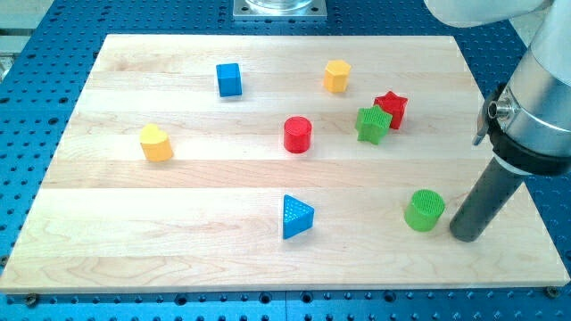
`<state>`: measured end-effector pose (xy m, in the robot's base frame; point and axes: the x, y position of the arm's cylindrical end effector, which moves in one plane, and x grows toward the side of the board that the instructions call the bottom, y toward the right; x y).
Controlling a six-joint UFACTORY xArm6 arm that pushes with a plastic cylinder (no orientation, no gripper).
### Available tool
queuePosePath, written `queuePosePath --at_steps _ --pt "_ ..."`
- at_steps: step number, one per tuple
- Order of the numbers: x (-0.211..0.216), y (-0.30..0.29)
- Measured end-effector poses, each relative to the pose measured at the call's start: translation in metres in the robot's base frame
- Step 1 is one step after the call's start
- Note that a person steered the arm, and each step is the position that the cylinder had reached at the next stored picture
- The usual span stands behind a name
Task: Push the green circle closely to the green star
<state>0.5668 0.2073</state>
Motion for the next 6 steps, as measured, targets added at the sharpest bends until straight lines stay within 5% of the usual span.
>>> queuePosePath --at_steps 1,3,4,5,6 --pt "0.006 -0.006" --pt "-0.099 -0.13" --pt "-0.042 -0.139" --pt "-0.038 -0.186" --pt "-0.083 -0.192"
